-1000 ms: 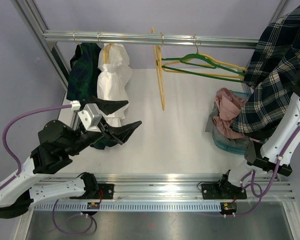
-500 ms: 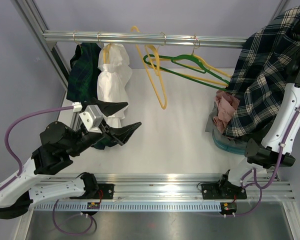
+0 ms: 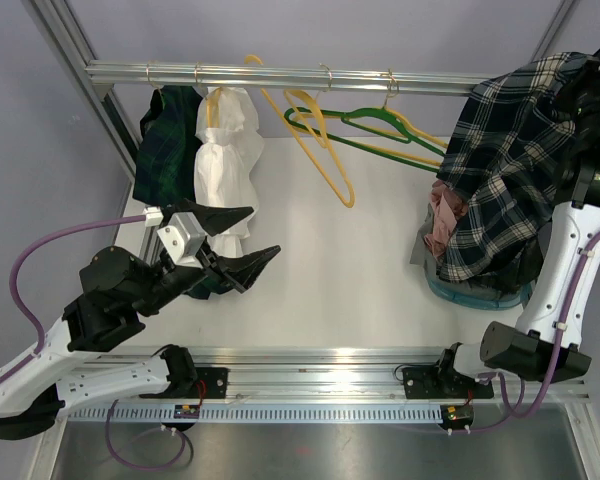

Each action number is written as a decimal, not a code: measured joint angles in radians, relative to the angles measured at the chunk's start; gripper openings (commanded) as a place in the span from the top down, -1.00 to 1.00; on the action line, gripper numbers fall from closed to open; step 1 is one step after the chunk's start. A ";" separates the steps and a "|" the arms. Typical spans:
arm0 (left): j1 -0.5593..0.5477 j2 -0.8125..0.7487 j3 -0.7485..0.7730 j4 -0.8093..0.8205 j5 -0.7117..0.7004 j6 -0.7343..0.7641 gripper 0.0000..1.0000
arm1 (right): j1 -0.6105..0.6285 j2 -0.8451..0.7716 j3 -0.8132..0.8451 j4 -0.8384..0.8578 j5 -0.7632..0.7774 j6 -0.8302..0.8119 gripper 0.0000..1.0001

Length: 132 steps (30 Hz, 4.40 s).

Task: Remove the skirt from the hanger
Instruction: Place the skirt into the basket, then grab a hanger with the skirt on it with the left arm

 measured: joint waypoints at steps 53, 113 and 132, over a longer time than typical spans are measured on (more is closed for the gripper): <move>0.000 -0.118 -0.079 -0.010 -0.032 -0.018 -0.61 | -0.282 -0.005 -0.973 -0.134 -0.084 -0.760 0.99; 0.000 0.091 0.206 -0.196 -0.424 -0.165 -0.94 | -0.101 0.015 -0.443 -0.735 -0.390 -0.754 -0.70; 0.698 0.674 0.821 -0.629 -0.220 -0.478 -0.54 | -0.101 -0.056 -0.301 -0.887 -0.596 -0.649 -0.91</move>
